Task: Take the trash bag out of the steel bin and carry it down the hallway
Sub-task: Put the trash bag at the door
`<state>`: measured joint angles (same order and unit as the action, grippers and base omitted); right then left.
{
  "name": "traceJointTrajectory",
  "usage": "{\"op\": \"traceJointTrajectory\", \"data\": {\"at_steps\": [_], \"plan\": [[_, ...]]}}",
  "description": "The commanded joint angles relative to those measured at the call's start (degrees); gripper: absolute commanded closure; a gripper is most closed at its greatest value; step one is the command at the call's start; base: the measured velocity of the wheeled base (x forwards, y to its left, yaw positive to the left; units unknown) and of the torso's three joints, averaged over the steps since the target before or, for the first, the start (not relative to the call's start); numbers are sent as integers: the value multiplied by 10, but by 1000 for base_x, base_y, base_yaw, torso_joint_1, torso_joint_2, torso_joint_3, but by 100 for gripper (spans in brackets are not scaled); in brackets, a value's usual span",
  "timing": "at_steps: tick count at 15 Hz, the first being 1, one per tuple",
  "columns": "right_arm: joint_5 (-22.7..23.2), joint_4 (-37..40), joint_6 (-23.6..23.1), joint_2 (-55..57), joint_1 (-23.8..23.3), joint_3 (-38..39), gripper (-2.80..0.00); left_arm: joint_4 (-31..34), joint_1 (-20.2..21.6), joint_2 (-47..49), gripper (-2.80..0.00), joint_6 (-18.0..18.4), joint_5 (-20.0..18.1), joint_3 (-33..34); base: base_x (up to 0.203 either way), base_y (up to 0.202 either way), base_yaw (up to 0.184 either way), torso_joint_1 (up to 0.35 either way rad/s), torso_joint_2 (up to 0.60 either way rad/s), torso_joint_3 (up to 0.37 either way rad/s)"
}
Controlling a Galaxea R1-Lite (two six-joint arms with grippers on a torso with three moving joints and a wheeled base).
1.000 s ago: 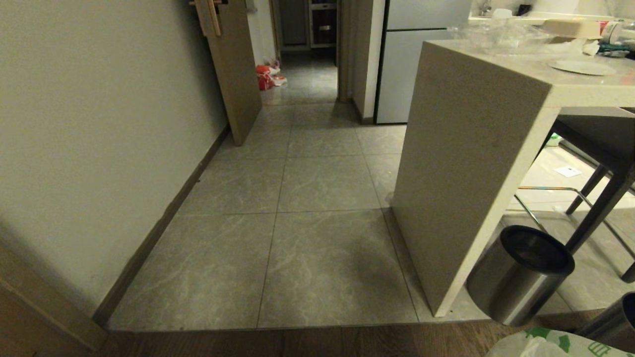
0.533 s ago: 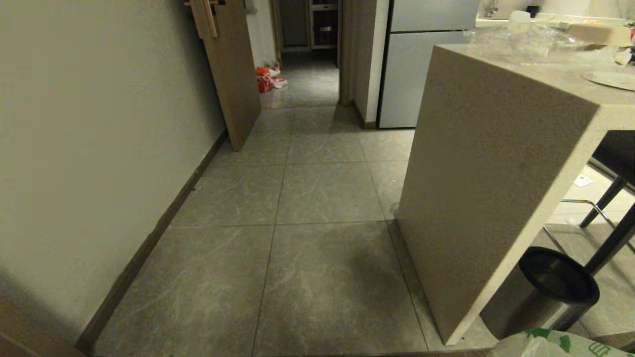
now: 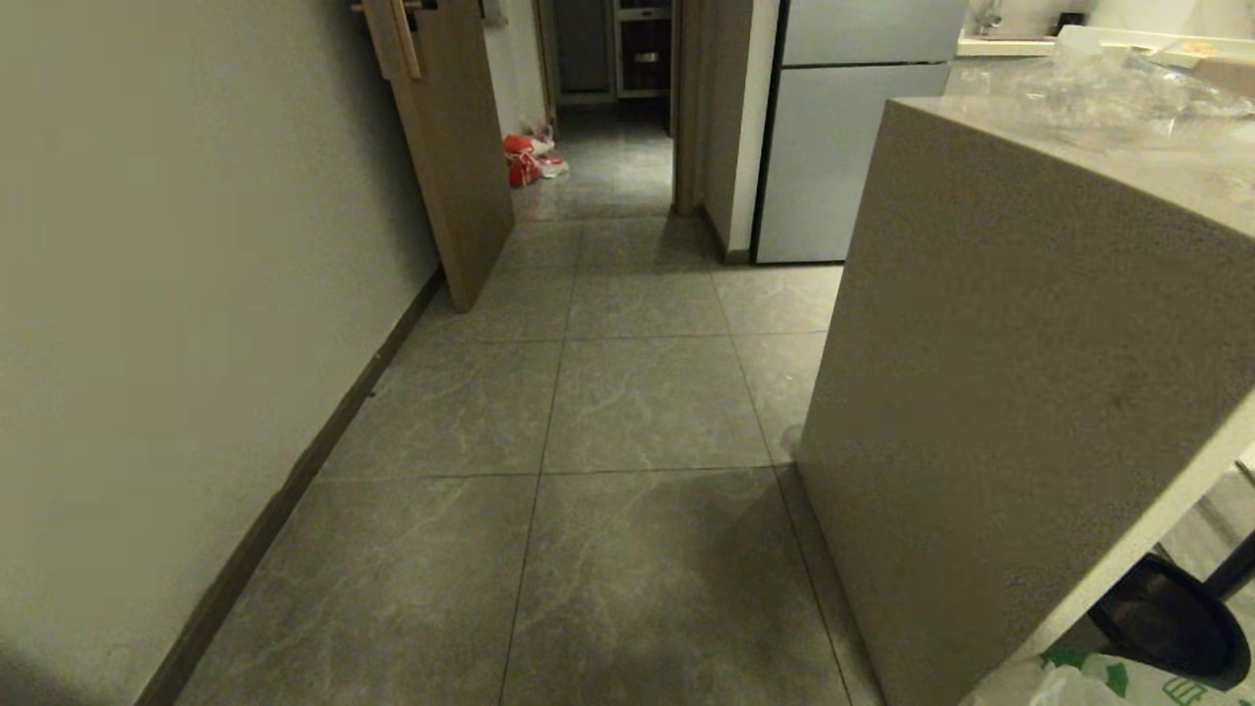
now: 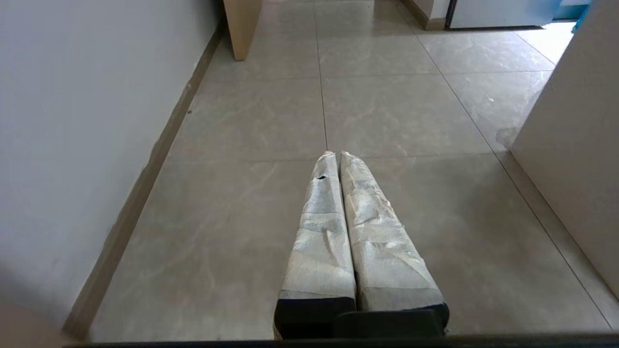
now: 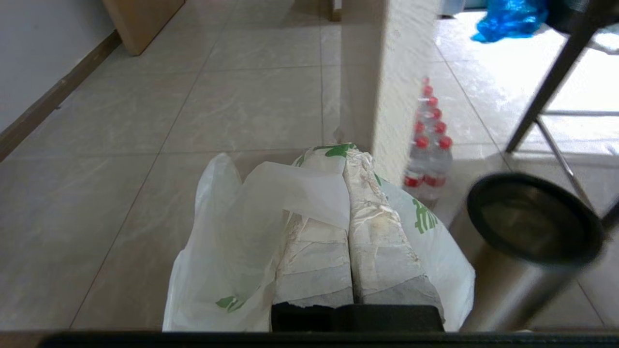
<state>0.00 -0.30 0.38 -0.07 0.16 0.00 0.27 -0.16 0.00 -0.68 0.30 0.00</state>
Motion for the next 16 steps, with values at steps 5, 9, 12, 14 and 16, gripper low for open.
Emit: {"op": "traceJointTrajectory", "data": {"at_steps": [5, 9, 12, 14, 16], "plan": [[0, 0, 0, -1, 1, 2, 0, 0, 0, 0, 0, 0, 0, 1, 99, 18, 3, 2, 1, 0], [0, 0, 1, -1, 1, 2, 0, 0, 0, 0, 0, 0, 0, 1, 2, 140, -1, 2, 1, 3], [0, 0, 0, -1, 0, 2, 0, 0, 0, 0, 0, 0, 0, 1, 16, 61, -1, 0, 1, 0], [0, 0, 1, -1, 0, 2, 0, 0, 0, 0, 0, 1, 0, 1, 134, 98, -7, 6, 3, -2], [0, 0, 0, -1, 0, 2, 0, 0, 0, 0, 0, 0, 0, 1, 190, 43, -6, 0, 7, 2]]}}
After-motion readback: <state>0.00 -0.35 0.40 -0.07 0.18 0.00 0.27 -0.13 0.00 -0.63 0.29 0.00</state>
